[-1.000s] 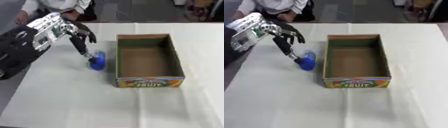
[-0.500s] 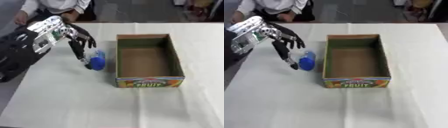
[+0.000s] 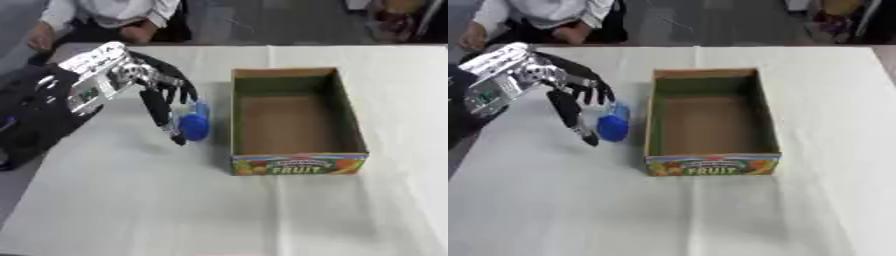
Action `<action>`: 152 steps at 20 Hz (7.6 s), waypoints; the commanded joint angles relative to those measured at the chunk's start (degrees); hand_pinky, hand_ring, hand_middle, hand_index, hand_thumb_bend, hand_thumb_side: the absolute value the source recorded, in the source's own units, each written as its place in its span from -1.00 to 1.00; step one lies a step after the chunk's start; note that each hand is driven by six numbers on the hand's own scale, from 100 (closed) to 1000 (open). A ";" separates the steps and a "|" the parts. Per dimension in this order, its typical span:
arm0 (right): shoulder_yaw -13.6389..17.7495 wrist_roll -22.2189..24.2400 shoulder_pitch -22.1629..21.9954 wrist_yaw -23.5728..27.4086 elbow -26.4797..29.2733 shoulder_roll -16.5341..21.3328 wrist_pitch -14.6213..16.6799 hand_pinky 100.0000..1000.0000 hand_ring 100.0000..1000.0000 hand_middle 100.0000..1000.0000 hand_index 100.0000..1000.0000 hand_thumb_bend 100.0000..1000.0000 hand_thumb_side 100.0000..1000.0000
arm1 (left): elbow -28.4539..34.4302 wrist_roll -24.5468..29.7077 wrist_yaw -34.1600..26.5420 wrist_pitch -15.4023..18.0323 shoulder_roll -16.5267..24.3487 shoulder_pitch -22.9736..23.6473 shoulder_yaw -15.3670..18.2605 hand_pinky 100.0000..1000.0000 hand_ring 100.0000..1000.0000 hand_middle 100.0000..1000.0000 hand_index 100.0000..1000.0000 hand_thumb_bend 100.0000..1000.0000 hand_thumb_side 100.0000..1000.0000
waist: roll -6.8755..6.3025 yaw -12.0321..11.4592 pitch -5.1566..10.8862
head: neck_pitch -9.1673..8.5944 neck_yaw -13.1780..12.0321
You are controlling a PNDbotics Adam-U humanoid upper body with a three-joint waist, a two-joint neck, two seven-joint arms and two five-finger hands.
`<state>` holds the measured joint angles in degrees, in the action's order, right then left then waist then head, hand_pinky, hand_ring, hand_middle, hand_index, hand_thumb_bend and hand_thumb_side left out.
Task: Pick up objects on the table and place them in the box.
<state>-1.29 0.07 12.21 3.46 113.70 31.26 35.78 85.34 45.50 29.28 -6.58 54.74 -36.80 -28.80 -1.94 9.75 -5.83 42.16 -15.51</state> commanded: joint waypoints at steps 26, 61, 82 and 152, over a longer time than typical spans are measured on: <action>0.27 0.09 0.52 0.29 0.89 1.47 0.17 -0.72 -0.09 -0.10 0.11 -1.00 0.75 | 4.92 -1.84 -4.29 -3.41 3.51 -0.80 4.45 0.14 0.20 0.47 0.85 0.23 -0.13 | 0.04 -0.02 0.62 | 0.54 1.59; 0.22 0.75 1.90 1.63 0.89 1.27 -0.18 -0.72 -0.09 -0.10 0.11 -1.00 0.75 | -4.42 2.12 2.88 1.47 -1.05 -4.65 4.05 0.65 0.76 0.84 0.91 0.36 -0.20 | -0.17 1.37 0.25 | 0.61 1.15; 0.13 2.17 3.53 3.40 0.89 0.91 -0.67 -0.72 -0.08 -0.10 0.11 -1.00 0.75 | -11.09 0.97 6.20 4.02 -3.20 -3.43 4.74 0.59 0.69 0.77 0.90 0.35 -0.19 | -0.47 2.87 -0.32 | 0.81 1.03; 0.38 1.71 2.66 2.74 0.89 1.35 -0.53 -0.71 -0.08 -0.11 0.11 -1.00 0.75 | 1.43 -25.73 2.59 -0.77 -1.16 -4.26 6.54 -1.00 -1.00 -1.00 -0.57 -1.00 0.50 | -0.51 2.14 0.10 | 1.22 0.87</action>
<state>-1.25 2.02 14.51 6.34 113.70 31.25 35.27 85.56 20.26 32.62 -7.27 51.34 -40.02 -22.60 -2.57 11.86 -6.73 43.71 -14.55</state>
